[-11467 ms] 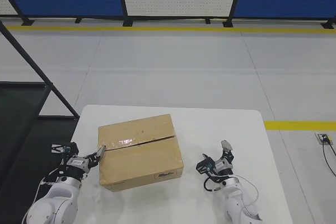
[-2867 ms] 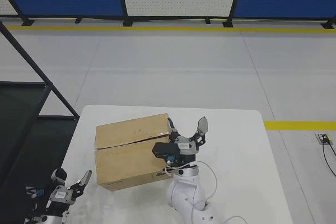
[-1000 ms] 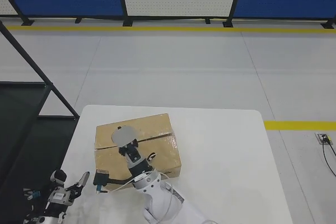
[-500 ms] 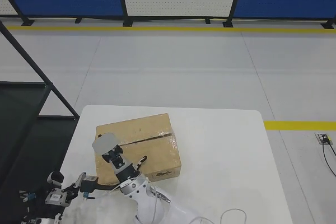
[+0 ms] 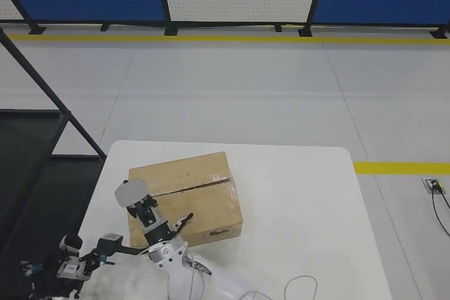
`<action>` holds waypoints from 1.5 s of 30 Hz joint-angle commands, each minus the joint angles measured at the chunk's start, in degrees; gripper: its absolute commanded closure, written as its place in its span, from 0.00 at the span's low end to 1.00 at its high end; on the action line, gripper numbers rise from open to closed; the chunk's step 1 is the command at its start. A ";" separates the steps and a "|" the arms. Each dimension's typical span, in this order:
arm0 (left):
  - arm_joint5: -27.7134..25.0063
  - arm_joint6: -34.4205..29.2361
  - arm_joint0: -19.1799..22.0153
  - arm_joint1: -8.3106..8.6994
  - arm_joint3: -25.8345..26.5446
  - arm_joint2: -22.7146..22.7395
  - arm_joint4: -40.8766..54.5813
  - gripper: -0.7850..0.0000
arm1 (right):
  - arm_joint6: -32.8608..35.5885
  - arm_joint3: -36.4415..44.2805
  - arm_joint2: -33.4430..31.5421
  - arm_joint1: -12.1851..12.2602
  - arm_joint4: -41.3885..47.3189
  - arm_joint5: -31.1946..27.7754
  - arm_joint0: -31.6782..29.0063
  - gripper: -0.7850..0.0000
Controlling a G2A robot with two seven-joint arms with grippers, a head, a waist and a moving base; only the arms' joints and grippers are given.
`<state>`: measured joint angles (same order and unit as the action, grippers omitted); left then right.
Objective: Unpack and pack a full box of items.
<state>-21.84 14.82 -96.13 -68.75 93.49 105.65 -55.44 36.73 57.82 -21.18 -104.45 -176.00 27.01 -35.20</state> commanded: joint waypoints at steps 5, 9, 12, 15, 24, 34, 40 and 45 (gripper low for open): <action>-1.16 0.57 0.00 0.00 -0.77 0.25 0.46 0.00 | 3.64 -3.86 3.13 -2.53 0.00 0.92 2.37 0.00; -1.41 1.05 -0.13 -0.03 -1.13 0.19 0.27 0.00 | 6.21 -5.33 3.83 -3.46 0.00 1.68 3.38 0.00; -1.17 1.40 -0.49 -0.07 -1.48 0.35 0.06 0.00 | 6.21 -5.33 3.83 -3.46 0.00 1.68 3.38 0.00; 0.14 2.50 -1.31 -0.13 -1.64 0.75 -1.14 0.00 | 6.21 -5.33 3.83 -3.46 0.00 1.68 3.38 0.00; 1.54 4.62 -3.33 -0.41 -2.19 2.62 1.49 0.00 | 6.16 -4.90 3.13 -4.15 0.00 -3.48 3.22 0.00; 1.90 6.64 -4.86 -0.86 -3.12 3.02 3.39 0.00 | 9.16 -11.35 7.58 -7.67 0.00 -8.18 6.01 0.00; 1.50 7.16 -4.84 -1.02 -3.51 2.83 3.32 0.00 | 10.99 -15.69 11.01 -10.04 0.00 -10.45 7.08 0.00; 0.99 7.44 -5.04 -1.12 -3.66 2.83 3.24 0.00 | 9.42 -16.09 11.44 -10.61 0.00 -11.62 6.98 0.00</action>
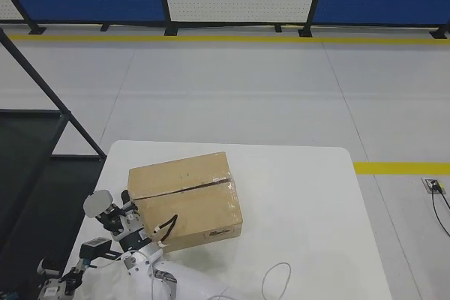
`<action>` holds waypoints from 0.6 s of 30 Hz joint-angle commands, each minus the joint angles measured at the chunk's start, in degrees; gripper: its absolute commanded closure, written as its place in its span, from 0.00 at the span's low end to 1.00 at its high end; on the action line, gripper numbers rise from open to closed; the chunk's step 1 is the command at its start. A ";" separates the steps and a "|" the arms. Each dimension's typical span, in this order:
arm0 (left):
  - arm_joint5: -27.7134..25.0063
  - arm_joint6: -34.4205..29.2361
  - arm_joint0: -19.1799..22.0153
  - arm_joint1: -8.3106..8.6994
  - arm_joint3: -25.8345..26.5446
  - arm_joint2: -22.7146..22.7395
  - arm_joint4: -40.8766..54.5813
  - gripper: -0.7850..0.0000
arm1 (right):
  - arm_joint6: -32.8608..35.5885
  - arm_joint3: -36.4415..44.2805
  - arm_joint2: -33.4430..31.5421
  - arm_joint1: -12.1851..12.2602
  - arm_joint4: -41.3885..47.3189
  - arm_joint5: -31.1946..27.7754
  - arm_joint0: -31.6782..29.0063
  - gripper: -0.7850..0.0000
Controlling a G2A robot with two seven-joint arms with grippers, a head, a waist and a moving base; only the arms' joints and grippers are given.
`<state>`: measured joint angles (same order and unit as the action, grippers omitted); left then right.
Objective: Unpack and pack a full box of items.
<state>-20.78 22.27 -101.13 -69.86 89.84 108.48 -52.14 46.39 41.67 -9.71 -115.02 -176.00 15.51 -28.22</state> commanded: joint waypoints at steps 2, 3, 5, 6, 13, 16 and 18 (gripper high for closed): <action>-0.32 0.08 -0.14 -0.05 0.02 -0.03 -0.19 0.00 | -0.38 0.30 -0.03 -0.11 0.00 0.14 0.00 0.00; -0.40 0.07 -0.20 -0.07 0.03 -0.08 -0.31 0.00 | -0.40 0.36 -0.03 -0.14 0.00 0.31 0.06 0.00; -0.46 0.05 -0.27 -0.12 0.11 -0.21 -0.51 0.00 | 0.10 0.38 -0.03 -0.24 0.00 0.49 0.31 0.00; -0.44 0.07 -0.30 -0.15 0.15 -0.31 -0.57 0.00 | 0.47 0.38 -0.03 -0.30 0.00 0.52 0.42 0.00; -0.64 0.26 -0.57 -0.32 0.43 -0.54 -0.84 0.00 | 1.19 0.94 -0.03 -0.71 0.00 0.69 0.93 0.00; -0.56 0.22 -0.69 -0.38 0.57 -0.55 -1.04 0.00 | 2.39 1.79 -0.03 -0.61 0.00 3.30 1.09 0.00; -0.39 0.08 -0.73 -0.42 0.75 -0.56 -1.19 0.00 | 2.82 2.79 -0.03 -0.33 0.00 6.43 0.32 0.00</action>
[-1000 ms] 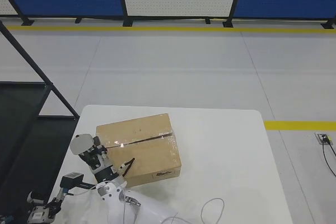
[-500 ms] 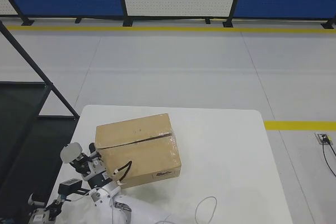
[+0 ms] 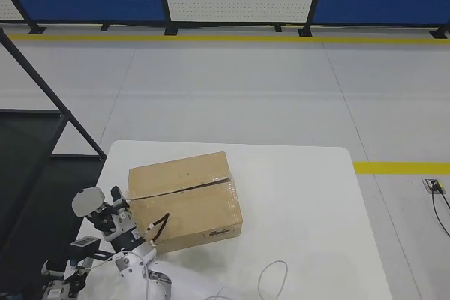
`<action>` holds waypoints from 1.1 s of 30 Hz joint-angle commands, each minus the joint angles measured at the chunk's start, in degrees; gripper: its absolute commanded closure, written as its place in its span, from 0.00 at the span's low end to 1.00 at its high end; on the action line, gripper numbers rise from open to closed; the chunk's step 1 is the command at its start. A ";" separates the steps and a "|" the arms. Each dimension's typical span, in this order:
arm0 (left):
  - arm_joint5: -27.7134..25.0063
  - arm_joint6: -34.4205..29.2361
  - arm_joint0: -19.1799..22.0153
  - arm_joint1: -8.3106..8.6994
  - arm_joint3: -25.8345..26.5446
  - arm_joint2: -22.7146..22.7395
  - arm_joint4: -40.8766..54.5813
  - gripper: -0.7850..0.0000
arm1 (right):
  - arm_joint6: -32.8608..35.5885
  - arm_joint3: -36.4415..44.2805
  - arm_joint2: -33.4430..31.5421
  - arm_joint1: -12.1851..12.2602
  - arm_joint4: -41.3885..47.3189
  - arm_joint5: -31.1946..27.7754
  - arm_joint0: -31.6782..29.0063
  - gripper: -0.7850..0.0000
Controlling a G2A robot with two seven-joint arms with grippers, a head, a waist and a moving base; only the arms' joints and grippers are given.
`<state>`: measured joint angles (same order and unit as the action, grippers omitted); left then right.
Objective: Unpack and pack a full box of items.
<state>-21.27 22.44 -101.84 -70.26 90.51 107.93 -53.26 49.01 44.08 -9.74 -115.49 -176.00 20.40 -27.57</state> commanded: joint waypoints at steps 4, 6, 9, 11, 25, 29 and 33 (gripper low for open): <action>1.03 1.87 -0.72 -0.19 0.74 0.62 0.01 0.00 | 0.53 3.46 -1.18 1.08 1.80 9.19 -1.24 0.00; 1.08 2.90 -1.36 -0.21 0.99 1.38 -0.30 0.00 | 0.73 5.28 -2.87 1.66 2.10 13.54 -1.63 0.00; 1.36 3.00 -1.91 -0.19 1.82 2.06 -1.50 0.00 | 2.22 9.10 -6.55 2.62 1.11 19.93 -3.23 0.00; 1.56 2.44 -1.98 -0.19 2.52 2.11 -2.34 0.00 | 3.91 12.50 -9.77 3.51 0.00 23.05 -4.80 0.00; 1.55 -0.32 -1.87 -0.16 4.08 0.76 -5.76 0.00 | -2.70 17.91 -14.05 4.72 4.95 23.20 -8.66 0.00; 6.04 1.82 -1.09 -0.35 5.46 1.31 -7.36 0.00 | -9.83 22.48 -17.88 5.12 13.94 25.51 -11.44 0.00; 10.39 8.79 -1.19 -0.40 7.16 0.71 -17.36 0.00 | -17.47 28.23 -21.53 5.77 24.67 25.04 -15.05 0.00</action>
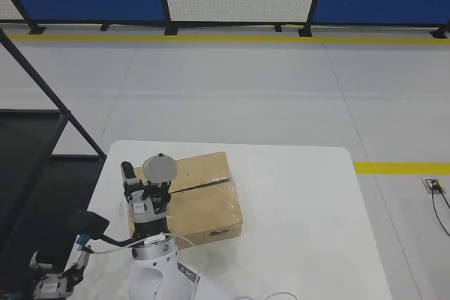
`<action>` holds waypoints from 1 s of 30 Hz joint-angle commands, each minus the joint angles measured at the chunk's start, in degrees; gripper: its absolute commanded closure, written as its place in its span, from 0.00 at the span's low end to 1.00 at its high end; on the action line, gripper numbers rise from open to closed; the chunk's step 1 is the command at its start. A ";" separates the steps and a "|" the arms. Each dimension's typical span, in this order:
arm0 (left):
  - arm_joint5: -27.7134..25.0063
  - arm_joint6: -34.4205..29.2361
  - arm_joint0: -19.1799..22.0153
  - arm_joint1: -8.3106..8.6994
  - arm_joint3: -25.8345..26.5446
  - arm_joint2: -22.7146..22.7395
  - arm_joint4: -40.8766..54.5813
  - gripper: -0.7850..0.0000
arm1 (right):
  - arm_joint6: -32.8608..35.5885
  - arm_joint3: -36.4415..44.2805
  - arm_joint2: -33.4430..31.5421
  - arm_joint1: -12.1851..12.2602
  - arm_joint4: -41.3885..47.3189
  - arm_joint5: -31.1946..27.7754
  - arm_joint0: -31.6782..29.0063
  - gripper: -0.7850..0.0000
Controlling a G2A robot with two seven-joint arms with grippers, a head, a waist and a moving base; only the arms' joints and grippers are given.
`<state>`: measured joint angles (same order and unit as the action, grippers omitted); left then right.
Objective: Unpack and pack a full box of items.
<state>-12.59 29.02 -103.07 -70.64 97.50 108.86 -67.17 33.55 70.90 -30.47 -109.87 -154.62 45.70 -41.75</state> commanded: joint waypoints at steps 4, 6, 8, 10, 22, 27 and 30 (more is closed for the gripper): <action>16.20 8.29 2.59 -0.37 -0.67 -2.94 -18.30 0.00 | -11.41 8.80 -4.89 1.20 16.67 -2.91 -5.40 0.00; 25.49 9.14 4.48 -0.77 -2.27 -5.64 -25.50 0.00 | -16.03 12.60 -7.19 1.82 23.47 -5.19 -8.03 0.00; 30.95 5.18 5.72 -1.22 -3.99 -8.83 -30.24 0.00 | -18.44 14.59 -9.76 2.42 26.80 -7.75 -9.91 0.00; 32.43 -0.24 6.11 -1.56 -3.35 -10.41 -30.27 0.00 | -18.44 14.59 -9.76 2.42 26.80 -7.75 -9.91 0.00; 33.98 -0.26 7.07 -1.65 -2.96 -11.00 -32.72 0.00 | -21.53 19.26 -12.39 2.48 34.92 -9.84 -11.78 0.00; 36.00 1.58 9.25 -1.45 -3.68 -9.07 -36.02 0.00 | -26.46 22.16 -15.63 3.07 43.44 -12.13 -13.68 0.00; 29.81 0.06 10.81 -1.39 -3.12 -8.24 -30.09 0.00 | -27.64 22.68 -16.58 3.32 44.74 -12.34 -14.43 0.00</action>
<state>21.19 29.77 -92.60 -72.07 93.84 100.26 -100.64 6.14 93.51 -46.84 -106.62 -110.02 33.28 -56.00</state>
